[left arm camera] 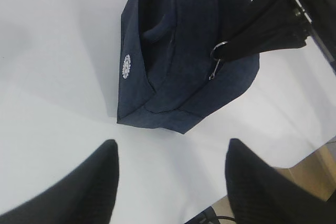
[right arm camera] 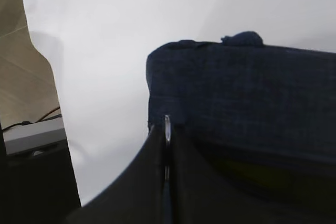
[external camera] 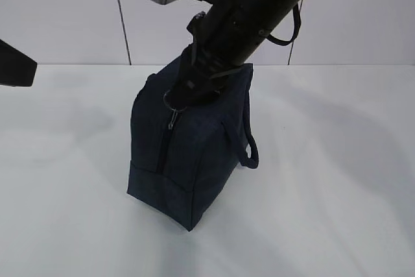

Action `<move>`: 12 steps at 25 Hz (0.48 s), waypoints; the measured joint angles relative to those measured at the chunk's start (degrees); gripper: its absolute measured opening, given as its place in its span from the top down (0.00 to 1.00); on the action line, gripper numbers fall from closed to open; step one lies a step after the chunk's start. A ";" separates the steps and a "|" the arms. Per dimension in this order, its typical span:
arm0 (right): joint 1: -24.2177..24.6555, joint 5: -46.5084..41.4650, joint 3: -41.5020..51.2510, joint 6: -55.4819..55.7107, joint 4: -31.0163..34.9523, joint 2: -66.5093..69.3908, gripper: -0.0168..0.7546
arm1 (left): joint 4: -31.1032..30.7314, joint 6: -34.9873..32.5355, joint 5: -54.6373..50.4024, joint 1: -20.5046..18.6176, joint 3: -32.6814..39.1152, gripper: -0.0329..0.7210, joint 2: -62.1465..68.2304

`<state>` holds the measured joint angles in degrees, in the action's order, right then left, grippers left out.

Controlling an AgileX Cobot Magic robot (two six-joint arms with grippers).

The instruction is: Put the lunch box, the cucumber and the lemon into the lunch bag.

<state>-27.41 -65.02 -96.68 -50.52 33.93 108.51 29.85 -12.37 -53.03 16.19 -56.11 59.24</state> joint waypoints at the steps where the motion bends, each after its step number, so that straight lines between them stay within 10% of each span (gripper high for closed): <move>1: 0.00 0.00 -0.09 0.12 -0.11 0.13 0.95 | 0.00 0.00 0.00 0.00 0.00 0.36 0.00; 12: 0.09 0.60 -0.21 0.34 -1.17 1.25 0.95 | 0.00 0.00 0.00 0.00 0.00 0.36 0.00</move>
<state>-27.31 -64.43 -96.89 -50.17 32.76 109.76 29.85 -12.37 -53.03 16.19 -56.11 59.24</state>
